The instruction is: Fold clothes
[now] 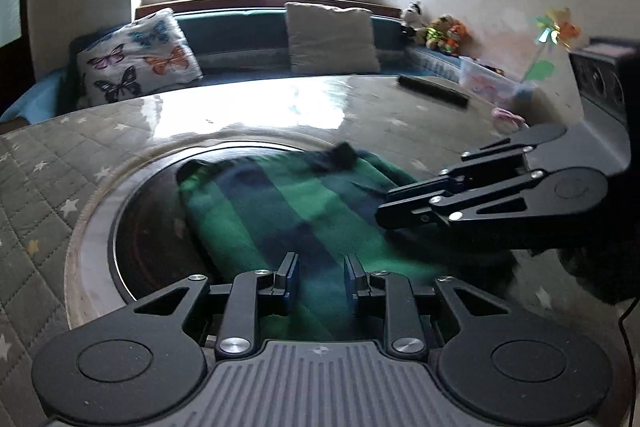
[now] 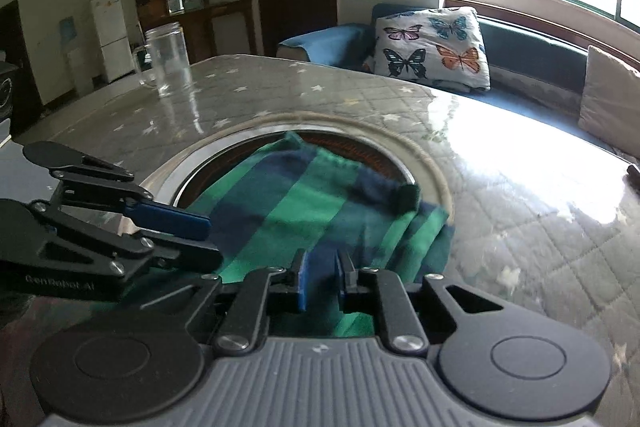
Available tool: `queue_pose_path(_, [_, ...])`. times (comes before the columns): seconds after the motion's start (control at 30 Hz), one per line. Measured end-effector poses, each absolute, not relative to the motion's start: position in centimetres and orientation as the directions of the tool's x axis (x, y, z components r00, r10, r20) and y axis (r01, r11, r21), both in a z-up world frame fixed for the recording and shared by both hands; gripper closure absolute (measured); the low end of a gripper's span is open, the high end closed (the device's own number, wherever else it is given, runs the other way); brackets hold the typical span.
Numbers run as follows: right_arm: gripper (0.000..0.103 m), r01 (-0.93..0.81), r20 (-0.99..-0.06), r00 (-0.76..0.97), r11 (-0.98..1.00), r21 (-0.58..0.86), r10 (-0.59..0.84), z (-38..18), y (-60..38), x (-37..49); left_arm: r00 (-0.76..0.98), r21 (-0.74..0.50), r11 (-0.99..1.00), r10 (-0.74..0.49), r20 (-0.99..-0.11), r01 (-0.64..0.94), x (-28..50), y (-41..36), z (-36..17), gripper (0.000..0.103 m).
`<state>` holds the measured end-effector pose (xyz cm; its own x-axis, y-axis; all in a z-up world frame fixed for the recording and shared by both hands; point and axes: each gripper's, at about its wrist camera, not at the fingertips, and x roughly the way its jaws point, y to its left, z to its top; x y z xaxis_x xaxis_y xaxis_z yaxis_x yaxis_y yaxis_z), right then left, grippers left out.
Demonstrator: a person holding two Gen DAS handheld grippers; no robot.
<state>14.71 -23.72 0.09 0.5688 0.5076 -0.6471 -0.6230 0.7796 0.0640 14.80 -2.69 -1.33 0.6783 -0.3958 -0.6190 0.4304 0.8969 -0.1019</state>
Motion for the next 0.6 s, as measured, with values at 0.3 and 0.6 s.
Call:
queue_pose_path(0.3, [0.088,-0.632,-0.632,0.591,0.775,0.025,0.502,-0.4,-24.9,9.9,0.652,-0.066,0.858,-0.436,-0.62,0.51,10.7,-4.6,-2.2,0.077])
queue_pose_path(0.6, [0.086,-0.585,-0.61,0.605,0.805,0.095,0.512,0.3,-26.5,9.9,0.644,-0.118,0.864,-0.45,-0.619,0.49,10.7,-3.5,-1.2,0.075])
